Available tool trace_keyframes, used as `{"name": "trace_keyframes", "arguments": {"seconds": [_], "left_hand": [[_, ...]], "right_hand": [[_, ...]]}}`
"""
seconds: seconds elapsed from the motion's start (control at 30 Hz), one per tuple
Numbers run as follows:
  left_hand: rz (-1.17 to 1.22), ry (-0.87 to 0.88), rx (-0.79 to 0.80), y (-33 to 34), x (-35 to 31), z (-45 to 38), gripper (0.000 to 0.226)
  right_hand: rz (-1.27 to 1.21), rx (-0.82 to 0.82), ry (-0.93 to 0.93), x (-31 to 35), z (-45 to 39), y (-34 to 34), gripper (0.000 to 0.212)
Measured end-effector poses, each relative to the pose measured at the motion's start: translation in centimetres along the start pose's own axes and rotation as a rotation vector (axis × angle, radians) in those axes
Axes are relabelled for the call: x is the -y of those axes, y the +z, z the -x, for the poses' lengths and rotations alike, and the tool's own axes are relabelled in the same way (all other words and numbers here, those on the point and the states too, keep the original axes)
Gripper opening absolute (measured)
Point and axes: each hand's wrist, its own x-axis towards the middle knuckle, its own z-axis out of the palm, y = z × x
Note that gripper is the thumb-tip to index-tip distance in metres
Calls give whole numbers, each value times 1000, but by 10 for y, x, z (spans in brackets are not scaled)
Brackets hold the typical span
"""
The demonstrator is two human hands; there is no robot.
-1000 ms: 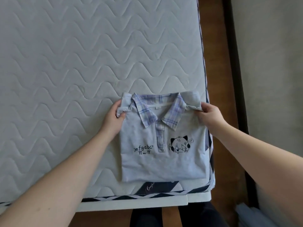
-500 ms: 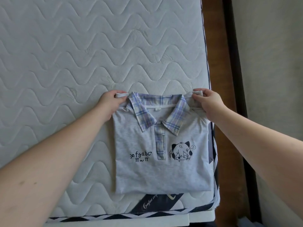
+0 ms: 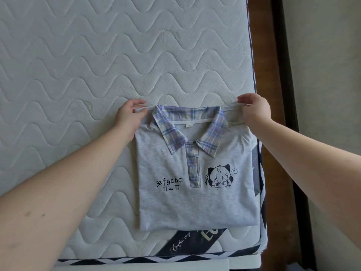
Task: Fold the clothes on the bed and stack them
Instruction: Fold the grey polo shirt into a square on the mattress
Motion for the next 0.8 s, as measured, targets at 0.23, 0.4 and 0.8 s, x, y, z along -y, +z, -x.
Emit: {"name": "trace_keyframes", "arguments": {"seconds": [0.23, 0.4, 0.8], "left_hand": [[-650, 577, -67, 10, -21, 21, 25], [-806, 560, 163, 36, -40, 15, 30], [-648, 397, 181, 32, -29, 12, 6]], "right_hand": [[182, 163, -341, 13, 26, 13, 24], [379, 187, -417, 22, 30, 31, 35], [360, 119, -378, 25, 33, 18, 14]]}}
